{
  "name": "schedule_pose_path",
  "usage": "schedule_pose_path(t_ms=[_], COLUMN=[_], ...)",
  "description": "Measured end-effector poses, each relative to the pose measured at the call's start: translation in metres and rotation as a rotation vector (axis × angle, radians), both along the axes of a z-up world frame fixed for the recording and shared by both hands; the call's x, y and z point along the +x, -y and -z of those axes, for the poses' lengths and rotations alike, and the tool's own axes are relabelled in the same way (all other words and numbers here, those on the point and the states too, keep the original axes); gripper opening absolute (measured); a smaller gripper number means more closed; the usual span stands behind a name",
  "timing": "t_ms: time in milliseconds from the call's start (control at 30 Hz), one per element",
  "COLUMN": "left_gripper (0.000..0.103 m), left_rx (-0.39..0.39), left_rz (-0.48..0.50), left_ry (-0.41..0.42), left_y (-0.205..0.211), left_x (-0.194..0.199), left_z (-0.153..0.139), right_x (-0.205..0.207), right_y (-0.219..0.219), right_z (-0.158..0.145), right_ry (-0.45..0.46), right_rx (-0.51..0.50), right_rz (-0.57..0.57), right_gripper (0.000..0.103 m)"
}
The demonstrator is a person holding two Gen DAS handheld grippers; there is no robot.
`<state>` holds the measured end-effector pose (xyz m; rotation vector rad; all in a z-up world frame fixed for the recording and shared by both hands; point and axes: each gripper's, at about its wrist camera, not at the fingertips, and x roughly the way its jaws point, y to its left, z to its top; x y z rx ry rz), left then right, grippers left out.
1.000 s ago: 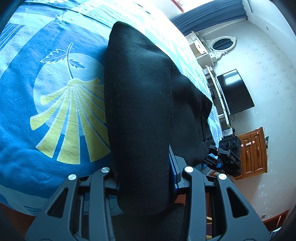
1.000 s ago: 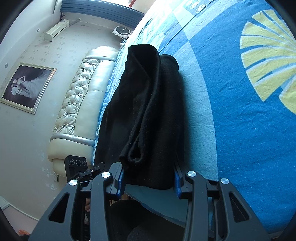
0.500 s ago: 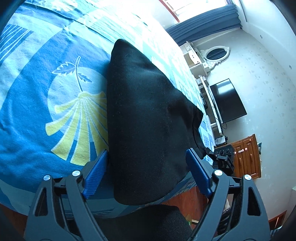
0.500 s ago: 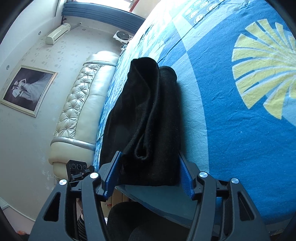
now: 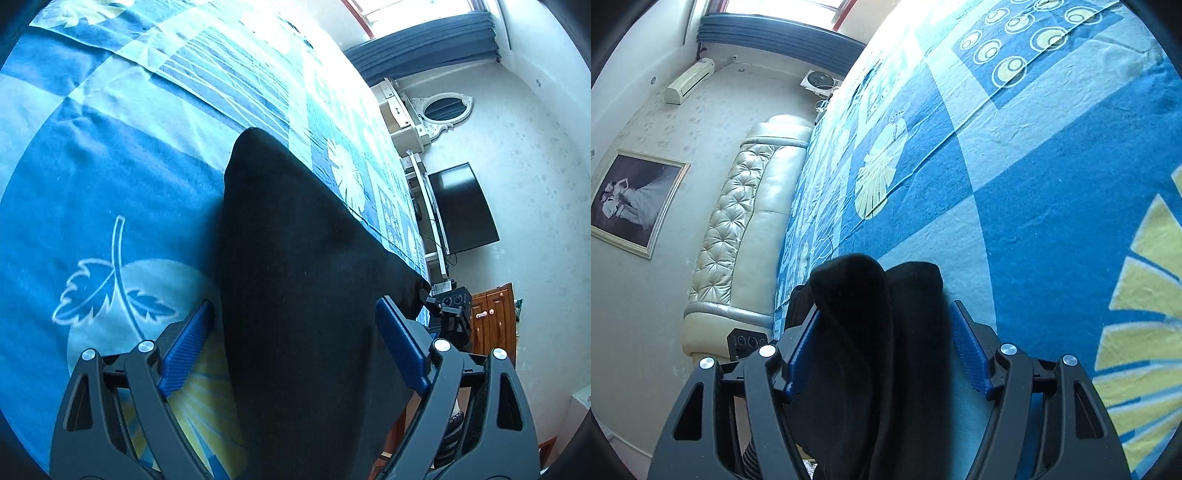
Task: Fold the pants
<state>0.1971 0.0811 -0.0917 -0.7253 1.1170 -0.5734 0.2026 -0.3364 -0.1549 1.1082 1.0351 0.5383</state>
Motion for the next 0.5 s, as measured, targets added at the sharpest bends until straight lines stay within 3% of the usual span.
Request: schedule_pose_path(t_ms=[133, 167, 200, 300, 400, 500], left_gripper=[0.084, 0.064, 0.054, 0.039, 0.028, 0.023], left_rx=[0.003, 0.027, 0.065, 0.100, 0.106, 0.121], left_rz=[0.021, 0.030, 0.042, 0.053, 0.033, 0.020], left_ry=[-0.007, -0.002, -0.002, 0.045, 0.069, 0.075], left_y=[0.007, 0.009, 0.012, 0.014, 0.013, 0.009], left_x=[0.018, 0.019, 0.019, 0.013, 0.010, 0.016], left_z=[0.003, 0.003, 0.005, 0.004, -0.003, -0.009], right_x=[0.009, 0.008, 0.008, 0.004, 0.005, 0.008], right_y=[-0.008, -0.010, -0.012, -0.014, -0.016, -0.016], right_z=[0.003, 0.003, 0.004, 0.003, -0.006, -0.015], right_ry=[-0.004, -0.005, -0.011, 0.012, 0.029, 0.060], right_rx=[0.013, -0.007, -0.024, -0.027, -0.041, -0.052], right_rz=[-0.020, -0.028, -0.041, -0.047, -0.034, -0.023], right_gripper=[0.065, 0.059, 0.046, 0.035, 0.033, 0.031])
